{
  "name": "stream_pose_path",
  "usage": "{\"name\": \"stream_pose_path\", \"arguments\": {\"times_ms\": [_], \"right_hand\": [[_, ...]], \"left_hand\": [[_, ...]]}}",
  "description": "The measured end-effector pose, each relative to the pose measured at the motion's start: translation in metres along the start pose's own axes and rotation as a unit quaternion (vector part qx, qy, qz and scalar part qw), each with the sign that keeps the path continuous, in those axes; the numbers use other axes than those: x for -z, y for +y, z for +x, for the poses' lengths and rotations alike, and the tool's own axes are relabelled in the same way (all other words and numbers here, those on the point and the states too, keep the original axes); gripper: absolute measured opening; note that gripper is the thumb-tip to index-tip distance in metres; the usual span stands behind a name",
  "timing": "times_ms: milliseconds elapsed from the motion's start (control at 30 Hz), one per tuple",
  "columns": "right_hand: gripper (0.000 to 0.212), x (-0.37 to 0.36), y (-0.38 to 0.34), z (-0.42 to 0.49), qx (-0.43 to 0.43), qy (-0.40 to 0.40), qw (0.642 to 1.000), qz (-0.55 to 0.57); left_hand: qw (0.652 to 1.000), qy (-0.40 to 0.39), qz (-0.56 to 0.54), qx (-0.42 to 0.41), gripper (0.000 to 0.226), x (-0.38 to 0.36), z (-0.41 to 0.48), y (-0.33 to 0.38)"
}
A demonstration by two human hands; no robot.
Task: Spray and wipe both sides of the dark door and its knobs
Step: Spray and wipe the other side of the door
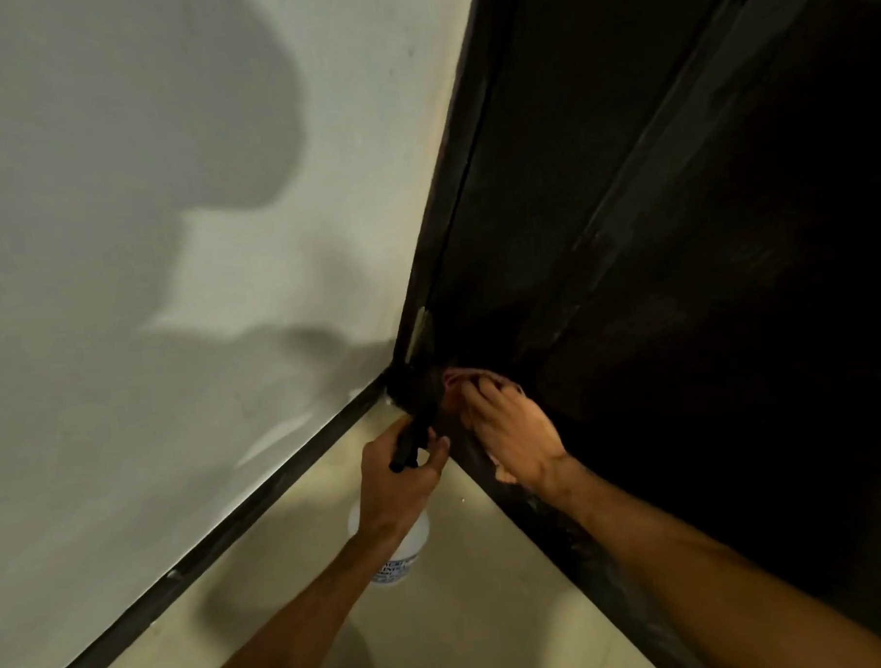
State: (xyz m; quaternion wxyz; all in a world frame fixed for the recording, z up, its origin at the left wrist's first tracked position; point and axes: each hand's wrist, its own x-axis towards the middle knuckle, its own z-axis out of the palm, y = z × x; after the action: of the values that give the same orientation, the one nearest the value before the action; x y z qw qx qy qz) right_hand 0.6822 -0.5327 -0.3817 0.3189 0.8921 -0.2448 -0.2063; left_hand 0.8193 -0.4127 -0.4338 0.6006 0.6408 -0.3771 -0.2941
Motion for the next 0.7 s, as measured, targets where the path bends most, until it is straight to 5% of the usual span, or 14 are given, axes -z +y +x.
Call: {"name": "stream_pose_path", "arguments": {"times_ms": [133,333,400,500,700], "right_hand": [[0.102,0.016,-0.004,0.042,-0.022,0.033,0.998,-0.039],[0.062,-0.01,-0.029,0.061,0.06,-0.02,0.998,-0.004],[0.064,-0.012,-0.026,0.088,0.029,0.039,0.998,-0.045],[0.069,-0.031,-0.051,0.098,0.044,0.0,0.997,-0.06],[0.069,-0.076,-0.086,0.106,0.097,-0.045,0.991,0.075]], "left_hand": [[0.999,0.016,0.008,0.035,0.024,0.005,0.009,-0.016],[0.997,0.029,-0.005,0.074,0.014,0.018,0.021,-0.038],[0.996,0.027,-0.006,0.083,0.015,0.026,0.026,-0.049],[0.994,0.032,0.006,0.106,0.015,0.031,0.018,-0.059],[0.993,0.027,0.015,0.115,0.015,0.031,0.028,-0.078]]}}
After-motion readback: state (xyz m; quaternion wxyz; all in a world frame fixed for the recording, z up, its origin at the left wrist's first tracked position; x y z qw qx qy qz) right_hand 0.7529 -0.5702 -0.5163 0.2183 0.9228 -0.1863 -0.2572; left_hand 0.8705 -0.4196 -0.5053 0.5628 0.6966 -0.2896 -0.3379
